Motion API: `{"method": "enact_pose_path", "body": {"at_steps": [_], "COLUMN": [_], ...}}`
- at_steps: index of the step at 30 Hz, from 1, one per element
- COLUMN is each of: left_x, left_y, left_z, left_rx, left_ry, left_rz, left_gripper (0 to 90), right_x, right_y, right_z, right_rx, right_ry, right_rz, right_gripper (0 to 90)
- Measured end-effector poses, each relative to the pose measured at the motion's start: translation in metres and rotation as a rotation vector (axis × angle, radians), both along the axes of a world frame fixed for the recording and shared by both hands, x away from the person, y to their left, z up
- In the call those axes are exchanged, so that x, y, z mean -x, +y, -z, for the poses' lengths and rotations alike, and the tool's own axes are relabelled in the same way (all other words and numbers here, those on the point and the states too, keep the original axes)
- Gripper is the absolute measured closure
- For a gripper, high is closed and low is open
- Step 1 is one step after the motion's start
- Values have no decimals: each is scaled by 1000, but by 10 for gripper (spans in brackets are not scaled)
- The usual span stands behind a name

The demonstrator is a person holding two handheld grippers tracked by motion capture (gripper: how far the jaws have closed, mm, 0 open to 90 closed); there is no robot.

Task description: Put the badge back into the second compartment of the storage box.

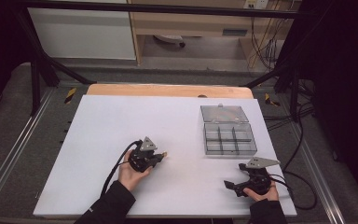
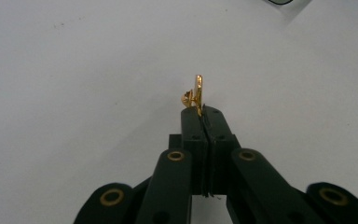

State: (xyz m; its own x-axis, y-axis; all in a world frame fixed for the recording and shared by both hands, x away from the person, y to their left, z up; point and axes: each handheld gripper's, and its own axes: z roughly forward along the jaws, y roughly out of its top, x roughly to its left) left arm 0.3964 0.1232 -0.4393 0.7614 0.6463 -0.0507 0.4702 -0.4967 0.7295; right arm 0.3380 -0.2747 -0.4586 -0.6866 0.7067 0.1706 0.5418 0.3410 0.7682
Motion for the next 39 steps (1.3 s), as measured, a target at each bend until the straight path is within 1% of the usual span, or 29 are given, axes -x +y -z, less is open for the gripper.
{"method": "enact_pose_path", "body": {"at_steps": [5, 12, 19, 26, 39], "left_x": [2, 4, 6, 8, 13], "left_y": [2, 3, 3, 1, -5], "left_z": [-4, -7, -10, -13, -24], "left_rx": [16, 20, 35, 40, 66], "left_ry": [-5, -11, -13, -17, -30], "left_rz": [-10, -14, -23, -30, -36], "left_gripper": [885, 885, 884, 885, 884], "right_x": [0, 0, 0, 0, 0], "right_y": [0, 0, 0, 0, 0], "right_z": [0, 0, 0, 0, 0], "right_rx": [1, 1, 1, 1, 7], "right_ry": [2, 2, 4, 5, 3], "right_rz": [1, 2, 2, 2, 0], "right_gripper": [6, 6, 6, 6, 6]}}
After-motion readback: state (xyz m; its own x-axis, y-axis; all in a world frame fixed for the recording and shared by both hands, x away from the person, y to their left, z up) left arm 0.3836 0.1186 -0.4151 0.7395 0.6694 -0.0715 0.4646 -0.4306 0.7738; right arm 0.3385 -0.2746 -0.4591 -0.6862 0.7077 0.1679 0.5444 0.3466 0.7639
